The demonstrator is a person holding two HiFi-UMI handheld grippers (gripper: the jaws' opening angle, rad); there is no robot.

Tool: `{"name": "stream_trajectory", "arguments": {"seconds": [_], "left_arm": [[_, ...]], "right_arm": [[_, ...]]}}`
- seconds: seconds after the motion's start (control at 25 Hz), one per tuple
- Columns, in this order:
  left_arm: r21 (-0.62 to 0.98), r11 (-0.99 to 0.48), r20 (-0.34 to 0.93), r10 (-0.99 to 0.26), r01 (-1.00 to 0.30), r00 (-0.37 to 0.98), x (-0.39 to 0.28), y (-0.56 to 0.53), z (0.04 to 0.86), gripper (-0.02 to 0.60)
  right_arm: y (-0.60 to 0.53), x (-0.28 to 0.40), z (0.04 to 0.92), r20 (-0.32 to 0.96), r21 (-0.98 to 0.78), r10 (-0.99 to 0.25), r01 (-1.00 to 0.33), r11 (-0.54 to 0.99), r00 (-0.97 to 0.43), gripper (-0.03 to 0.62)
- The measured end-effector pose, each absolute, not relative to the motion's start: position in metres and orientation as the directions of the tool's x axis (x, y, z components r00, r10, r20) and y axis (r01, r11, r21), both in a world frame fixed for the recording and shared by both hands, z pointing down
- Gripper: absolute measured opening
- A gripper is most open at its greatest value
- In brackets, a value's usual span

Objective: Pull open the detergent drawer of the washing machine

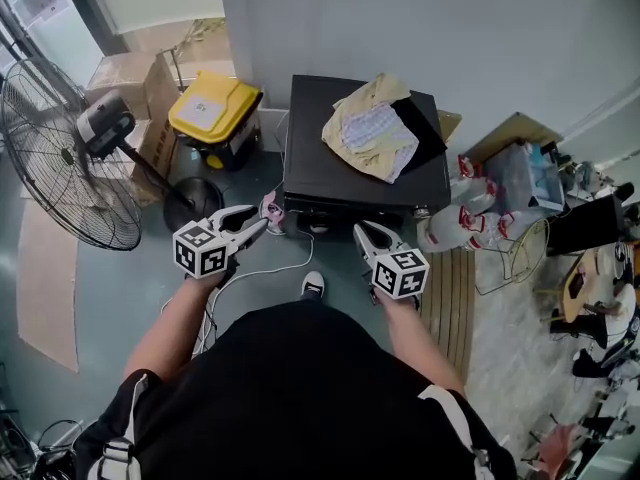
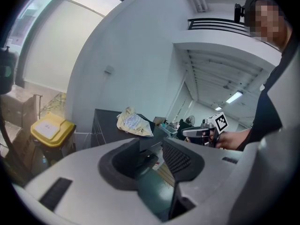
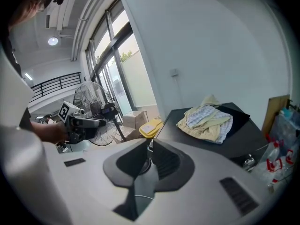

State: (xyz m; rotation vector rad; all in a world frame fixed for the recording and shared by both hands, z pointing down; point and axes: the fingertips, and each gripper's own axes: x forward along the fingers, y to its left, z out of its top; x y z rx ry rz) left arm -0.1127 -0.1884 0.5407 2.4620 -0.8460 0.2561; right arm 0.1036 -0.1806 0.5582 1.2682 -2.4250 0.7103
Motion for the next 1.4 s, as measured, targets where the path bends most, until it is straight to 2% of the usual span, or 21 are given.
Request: {"name": "stream_trajectory", "arguments": {"seconds": [0.8,1.4], "left_arm": [[0.447,-0.622,0.373,-0.523,-0.642,0.766,-0.097,-0.224,0.573,0.16],[0.473,-0.578,0.445,-0.495,-0.665,0.747,-0.088,-0.248,0.618,0.16]], "right_arm": [[-0.222,0.114,0.593,0.538,-0.313,-0.606,-0.806,0.503,-0.587,0.037],[-0.246,0.135,0.649,0.624,-0.312,-0.539,-0.813,0.492,-0.566,0.037]]}}
